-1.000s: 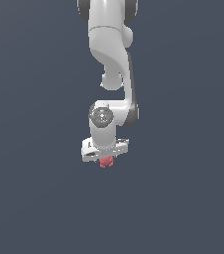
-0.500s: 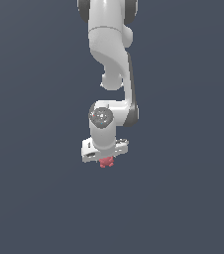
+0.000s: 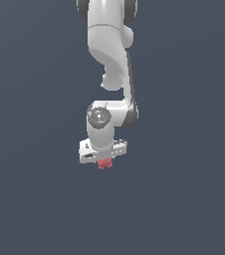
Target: Pick up the object and move it to a goal position.
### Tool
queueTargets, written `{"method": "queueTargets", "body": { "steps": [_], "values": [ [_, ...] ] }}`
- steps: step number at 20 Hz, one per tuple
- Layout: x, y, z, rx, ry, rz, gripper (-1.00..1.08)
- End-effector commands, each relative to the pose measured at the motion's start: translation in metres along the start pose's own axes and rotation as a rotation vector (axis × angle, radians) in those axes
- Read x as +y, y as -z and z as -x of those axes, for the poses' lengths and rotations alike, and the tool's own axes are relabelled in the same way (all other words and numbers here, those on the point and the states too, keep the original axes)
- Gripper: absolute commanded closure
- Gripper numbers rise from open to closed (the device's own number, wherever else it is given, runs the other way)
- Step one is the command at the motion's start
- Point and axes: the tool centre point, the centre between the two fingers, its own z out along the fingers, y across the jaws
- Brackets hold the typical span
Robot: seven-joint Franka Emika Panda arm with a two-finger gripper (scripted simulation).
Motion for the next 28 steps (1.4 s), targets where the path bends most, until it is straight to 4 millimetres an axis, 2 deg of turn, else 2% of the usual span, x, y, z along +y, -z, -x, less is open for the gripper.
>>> {"method": "queueTargets", "body": {
  "steps": [1, 18, 28],
  "values": [
    [0.009, 0.008, -0.004, 0.001, -0.001, 0.001, 1.08],
    [0.097, 0.088, -0.044, 0.001, 0.0, 0.0, 1.08],
    [0.123, 0.111, -0.058, 0.001, 0.0, 0.0, 1.08]
  ]
}}
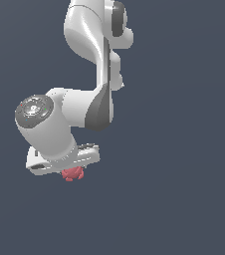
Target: Pick up the object and move it to a goal position.
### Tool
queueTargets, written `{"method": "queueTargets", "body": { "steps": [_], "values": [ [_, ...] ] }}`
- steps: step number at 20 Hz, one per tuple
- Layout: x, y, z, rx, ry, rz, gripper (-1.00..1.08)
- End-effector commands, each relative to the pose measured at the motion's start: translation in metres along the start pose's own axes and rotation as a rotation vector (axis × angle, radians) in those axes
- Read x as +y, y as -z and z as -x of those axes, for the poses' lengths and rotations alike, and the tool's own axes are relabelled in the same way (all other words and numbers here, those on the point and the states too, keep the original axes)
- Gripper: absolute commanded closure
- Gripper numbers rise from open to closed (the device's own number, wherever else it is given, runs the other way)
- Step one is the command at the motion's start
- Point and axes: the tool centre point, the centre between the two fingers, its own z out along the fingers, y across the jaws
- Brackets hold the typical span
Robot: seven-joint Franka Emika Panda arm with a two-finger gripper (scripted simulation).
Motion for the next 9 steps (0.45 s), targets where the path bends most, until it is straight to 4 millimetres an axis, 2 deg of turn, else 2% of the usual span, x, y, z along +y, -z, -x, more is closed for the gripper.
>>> {"method": "queueTargets", "body": {
  "steps": [1, 9],
  "values": [
    [0.0038, 0.0035, -0.0023, 0.0, 0.001, 0.0, 1.08],
    [0.0072, 0.0063, -0.0049, 0.0, 0.001, 0.0, 1.08]
  ]
}}
